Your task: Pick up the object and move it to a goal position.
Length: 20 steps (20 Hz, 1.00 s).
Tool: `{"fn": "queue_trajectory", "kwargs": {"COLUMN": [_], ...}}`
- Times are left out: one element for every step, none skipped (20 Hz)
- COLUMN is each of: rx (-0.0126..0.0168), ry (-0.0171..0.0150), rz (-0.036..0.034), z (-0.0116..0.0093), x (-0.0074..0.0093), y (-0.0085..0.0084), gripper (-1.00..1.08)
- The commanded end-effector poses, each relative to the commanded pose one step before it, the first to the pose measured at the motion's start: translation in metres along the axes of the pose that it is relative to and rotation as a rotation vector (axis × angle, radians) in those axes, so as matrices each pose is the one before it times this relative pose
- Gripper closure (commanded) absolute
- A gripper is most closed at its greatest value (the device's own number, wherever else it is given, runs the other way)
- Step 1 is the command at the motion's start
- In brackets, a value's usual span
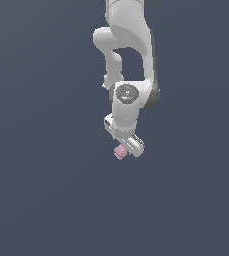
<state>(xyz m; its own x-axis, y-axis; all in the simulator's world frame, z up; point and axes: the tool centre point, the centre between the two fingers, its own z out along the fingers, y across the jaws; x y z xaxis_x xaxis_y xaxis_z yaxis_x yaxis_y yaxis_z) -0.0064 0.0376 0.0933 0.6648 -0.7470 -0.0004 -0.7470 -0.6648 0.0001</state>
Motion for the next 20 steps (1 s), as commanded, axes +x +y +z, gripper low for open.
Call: {"fn": "queue_trajectory", "kwargs": {"rx": [0.0001, -0.00015, 0.0, 0.0, 0.0, 0.00001, 0.0, 0.0, 0.0, 0.0, 0.0, 0.0, 0.00001, 0.0, 0.00003, 0.0, 0.0, 0.0, 0.0, 0.0], "ry": [0.00039, -0.00029, 0.0, 0.0, 0.0, 0.00004, 0.0, 0.00004, 0.00003, 0.00005, 0.00005, 0.00003, 0.00003, 0.0, 0.00002, 0.0, 0.0, 0.0, 0.0, 0.0], "rz": [0.0078, -0.00472, 0.0, 0.0, 0.0, 0.00069, 0.0, 0.00069, 0.00049, 0.00069, 0.00069, 0.00049, 0.00049, 0.0, 0.00049, 0.0, 0.0, 0.0, 0.0, 0.0], "z": [0.00045, -0.00022, 0.00038, 0.00115, 0.0019, 0.00264, 0.0034, 0.00412, 0.00484, 0.00553, 0.00587, 0.00518, 0.00442, 0.00367, 0.00287, 0.00212, 0.00136, 0.00069, 0.00019, 0.0], "x": [0.00007, -0.00007, -0.00002, -0.00007, -0.00012, 0.00016, -0.00022, 0.00005, -0.0001, -0.00006, -0.00008, -0.00011, -0.00002, -0.00016, 0.00018, 0.00005, 0.00014, 0.00017, 0.00008, 0.0], "y": [0.00008, -0.00003, -0.00001, -0.00002, -0.00003, 0.00022, -0.00004, 0.00022, 0.00015, 0.00023, 0.00023, 0.00013, 0.00009, -0.00014, -0.00001, -0.00025, -0.00029, -0.00026, -0.00011, 0.0], "gripper": [-0.92, -0.92, -0.92, -0.92, -0.92, -0.92, -0.92, -0.92, -0.92, -0.92, -0.92, -0.92, -0.92, -0.92, -0.92, -0.92, -0.92, -0.92, -0.92, 1.08]}}
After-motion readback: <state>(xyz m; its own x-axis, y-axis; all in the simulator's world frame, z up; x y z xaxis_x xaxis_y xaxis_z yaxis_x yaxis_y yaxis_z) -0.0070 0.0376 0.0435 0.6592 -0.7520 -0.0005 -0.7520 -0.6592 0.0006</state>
